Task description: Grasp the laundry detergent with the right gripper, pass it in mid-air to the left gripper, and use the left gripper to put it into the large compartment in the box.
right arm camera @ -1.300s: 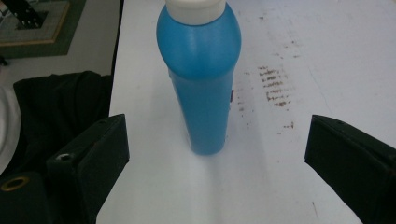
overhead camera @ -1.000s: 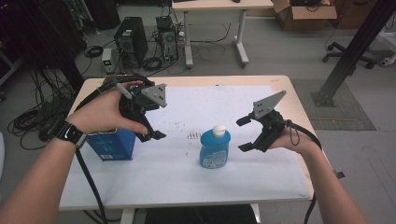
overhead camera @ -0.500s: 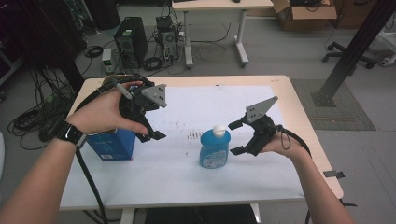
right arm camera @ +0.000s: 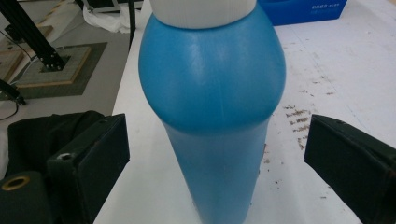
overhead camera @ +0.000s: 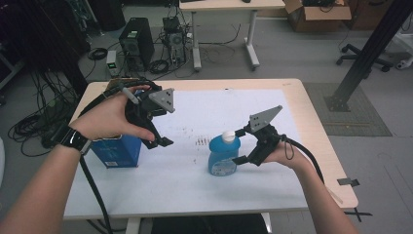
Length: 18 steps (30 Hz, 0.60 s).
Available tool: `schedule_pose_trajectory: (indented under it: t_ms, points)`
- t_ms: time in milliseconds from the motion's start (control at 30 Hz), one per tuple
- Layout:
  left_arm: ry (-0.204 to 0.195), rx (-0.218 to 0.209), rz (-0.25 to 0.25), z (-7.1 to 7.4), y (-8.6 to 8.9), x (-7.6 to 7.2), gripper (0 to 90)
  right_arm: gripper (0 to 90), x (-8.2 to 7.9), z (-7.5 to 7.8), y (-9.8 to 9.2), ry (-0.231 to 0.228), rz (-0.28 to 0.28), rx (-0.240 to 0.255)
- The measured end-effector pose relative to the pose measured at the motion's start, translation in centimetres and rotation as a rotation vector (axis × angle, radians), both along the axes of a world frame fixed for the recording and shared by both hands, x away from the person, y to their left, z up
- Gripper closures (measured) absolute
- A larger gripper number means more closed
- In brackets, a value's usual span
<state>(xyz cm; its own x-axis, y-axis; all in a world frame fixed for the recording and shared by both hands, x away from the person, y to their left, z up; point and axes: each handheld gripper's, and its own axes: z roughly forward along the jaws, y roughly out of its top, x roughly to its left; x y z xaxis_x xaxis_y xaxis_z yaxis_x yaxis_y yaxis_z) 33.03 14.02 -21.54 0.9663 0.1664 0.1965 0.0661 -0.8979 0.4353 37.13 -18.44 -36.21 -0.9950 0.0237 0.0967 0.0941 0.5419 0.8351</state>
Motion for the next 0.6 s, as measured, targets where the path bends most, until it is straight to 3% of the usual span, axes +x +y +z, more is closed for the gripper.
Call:
schedule_pose_trajectory:
  t_ms: [600]
  points:
    - [0.002,0.003,-0.002,0.0,0.0,0.0,3.5,9.6,0.1,-1.2,1.5,0.011,0.008,0.046]
